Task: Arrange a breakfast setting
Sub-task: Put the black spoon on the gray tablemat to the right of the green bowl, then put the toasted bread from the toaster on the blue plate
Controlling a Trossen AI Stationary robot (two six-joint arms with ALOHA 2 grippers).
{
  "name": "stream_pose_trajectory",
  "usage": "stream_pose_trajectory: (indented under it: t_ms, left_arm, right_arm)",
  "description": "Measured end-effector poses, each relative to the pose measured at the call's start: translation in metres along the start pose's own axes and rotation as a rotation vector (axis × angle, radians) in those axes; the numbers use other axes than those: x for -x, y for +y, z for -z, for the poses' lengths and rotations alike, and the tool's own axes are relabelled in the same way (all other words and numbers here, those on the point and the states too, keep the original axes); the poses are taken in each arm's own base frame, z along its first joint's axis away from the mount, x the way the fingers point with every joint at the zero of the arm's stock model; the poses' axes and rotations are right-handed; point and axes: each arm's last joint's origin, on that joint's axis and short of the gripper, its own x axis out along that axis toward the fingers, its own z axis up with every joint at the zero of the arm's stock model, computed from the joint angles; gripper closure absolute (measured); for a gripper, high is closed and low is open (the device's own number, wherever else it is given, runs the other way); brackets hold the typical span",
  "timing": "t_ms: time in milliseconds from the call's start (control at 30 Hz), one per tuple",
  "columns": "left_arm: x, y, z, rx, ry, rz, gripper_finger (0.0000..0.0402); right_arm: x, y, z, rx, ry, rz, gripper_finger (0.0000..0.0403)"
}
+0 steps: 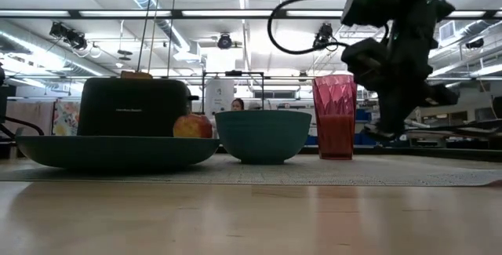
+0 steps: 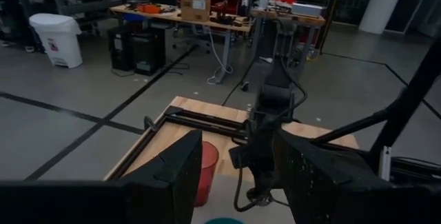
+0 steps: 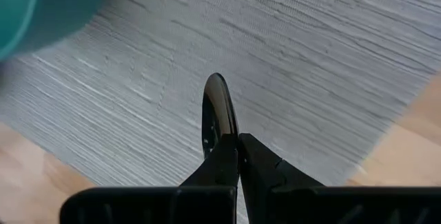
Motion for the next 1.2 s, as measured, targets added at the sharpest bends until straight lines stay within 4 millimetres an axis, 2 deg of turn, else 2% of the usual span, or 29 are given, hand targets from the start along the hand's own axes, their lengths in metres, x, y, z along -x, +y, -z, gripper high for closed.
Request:
stream_pose_trajectory:
  t_ms: [233,533,733,1200]
  left_arm:
    - [-0.001,0.005,-0.001,-0.012,-0.003,-0.027,0.0216]
    - [-0.001,0.007,-0.001,-0.012,-0.005,-0.036,0.0216]
    - [-0.001,0.007,-0.001,-0.011,-0.005,-0.036,0.0216]
    - [0.002,0.007,0.001,-0.014,0.015,-0.037,0.0216]
  right_arm:
    - [-0.011,-0.016,-0.016,-0.046,-0.007,-0.057,0.0395]
    - [-0.017,-0.032,-0.023,0.038,-0.066,0.003,0.0394]
    - [-0.022,-0.034,-0.023,0.063,-0.092,-0.034,0.0388]
    - [-0.017,-0.033,-0.024,0.054,-0.116,-0.033,0.0287]
